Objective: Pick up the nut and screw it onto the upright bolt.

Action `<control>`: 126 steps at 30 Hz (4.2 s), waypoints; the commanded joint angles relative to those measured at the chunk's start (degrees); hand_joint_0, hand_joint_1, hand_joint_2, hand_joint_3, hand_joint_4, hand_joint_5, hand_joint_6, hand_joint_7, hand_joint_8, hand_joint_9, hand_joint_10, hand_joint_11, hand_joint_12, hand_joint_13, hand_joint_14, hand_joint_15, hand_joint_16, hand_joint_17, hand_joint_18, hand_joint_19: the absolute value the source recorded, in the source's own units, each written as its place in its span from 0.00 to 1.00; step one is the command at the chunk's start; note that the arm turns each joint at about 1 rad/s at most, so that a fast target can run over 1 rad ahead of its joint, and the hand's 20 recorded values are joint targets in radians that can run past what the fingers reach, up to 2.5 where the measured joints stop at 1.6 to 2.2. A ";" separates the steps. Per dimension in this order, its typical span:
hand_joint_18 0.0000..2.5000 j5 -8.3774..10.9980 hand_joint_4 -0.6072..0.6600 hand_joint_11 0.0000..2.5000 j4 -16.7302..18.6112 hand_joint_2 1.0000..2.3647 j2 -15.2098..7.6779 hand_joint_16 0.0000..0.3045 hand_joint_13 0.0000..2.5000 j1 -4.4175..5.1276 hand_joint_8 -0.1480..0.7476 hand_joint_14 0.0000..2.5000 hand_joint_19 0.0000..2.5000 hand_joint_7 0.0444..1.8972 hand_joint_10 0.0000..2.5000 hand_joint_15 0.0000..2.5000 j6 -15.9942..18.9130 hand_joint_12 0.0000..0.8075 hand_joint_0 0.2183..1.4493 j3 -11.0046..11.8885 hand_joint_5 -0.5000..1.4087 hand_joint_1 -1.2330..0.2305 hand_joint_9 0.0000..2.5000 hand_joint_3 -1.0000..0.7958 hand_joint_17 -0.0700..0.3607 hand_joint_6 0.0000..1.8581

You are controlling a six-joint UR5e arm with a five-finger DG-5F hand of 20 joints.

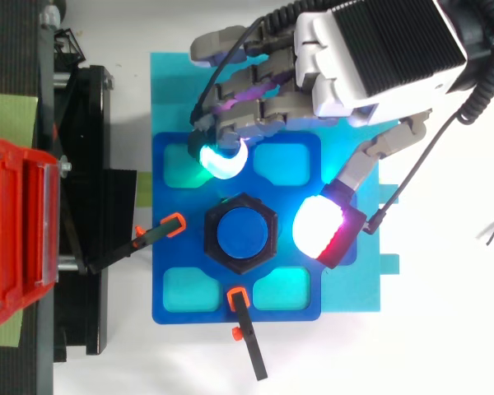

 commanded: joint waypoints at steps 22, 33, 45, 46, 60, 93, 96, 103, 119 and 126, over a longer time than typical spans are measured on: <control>0.11 -0.68 0.52 0.05 -0.26 0.00 0.00 0.13 0.29 0.07 0.48 0.00 0.03 0.57 0.00 0.03 0.00 0.44 0.17 1.54 0.25 0.66 0.53 0.28 0.36 0.27; 0.12 -0.76 0.53 0.07 -2.01 0.00 0.08 0.13 0.29 0.24 0.48 0.00 0.04 0.56 0.00 0.03 -0.09 0.44 0.17 3.39 0.25 0.63 0.54 0.28 0.37 0.27; 0.14 -0.76 0.66 0.09 -2.01 0.00 0.08 0.14 0.31 0.15 0.49 0.00 0.06 0.48 0.00 0.05 0.00 0.44 0.18 4.45 0.23 0.61 0.54 0.28 0.39 0.27; 0.15 -0.94 0.66 0.10 -2.28 0.00 0.08 0.14 0.31 0.15 0.48 0.00 0.07 0.48 0.00 0.05 0.00 0.44 0.18 4.97 0.22 0.61 0.53 0.28 0.39 0.27; 0.01 -1.38 0.57 0.00 -3.51 0.00 0.00 0.16 0.15 0.86 0.45 0.00 0.04 0.31 0.00 0.01 -0.09 0.49 0.16 5.94 0.16 0.56 0.26 0.28 0.42 0.27; 0.00 0.73 0.66 0.00 -1.57 0.00 0.00 0.18 0.08 2.44 0.49 0.00 0.00 0.41 0.00 0.00 2.11 0.50 0.14 2.16 0.20 0.67 0.20 0.28 0.44 0.27; 0.00 0.73 0.67 0.00 -1.93 0.00 0.00 0.17 0.09 2.26 0.49 0.00 0.00 0.44 0.00 0.00 1.58 0.50 0.14 2.16 0.21 0.66 0.22 0.28 0.44 0.27; 0.00 0.64 0.68 0.00 -3.24 0.00 0.00 0.16 0.14 1.82 0.49 0.00 0.00 0.50 0.00 0.00 0.53 0.49 0.16 2.16 0.23 0.66 0.27 0.28 0.42 0.27; 0.00 0.47 0.55 0.00 -5.35 0.00 0.00 0.15 0.18 0.77 0.49 0.00 0.00 0.60 0.00 0.01 -0.97 0.47 0.17 2.16 0.25 0.65 0.33 0.28 0.40 0.27; 0.02 0.47 0.55 0.00 -5.35 0.00 0.00 0.14 0.21 0.50 0.48 0.00 0.00 0.60 0.00 0.01 -0.97 0.46 0.18 2.16 0.26 0.65 0.37 0.28 0.39 0.27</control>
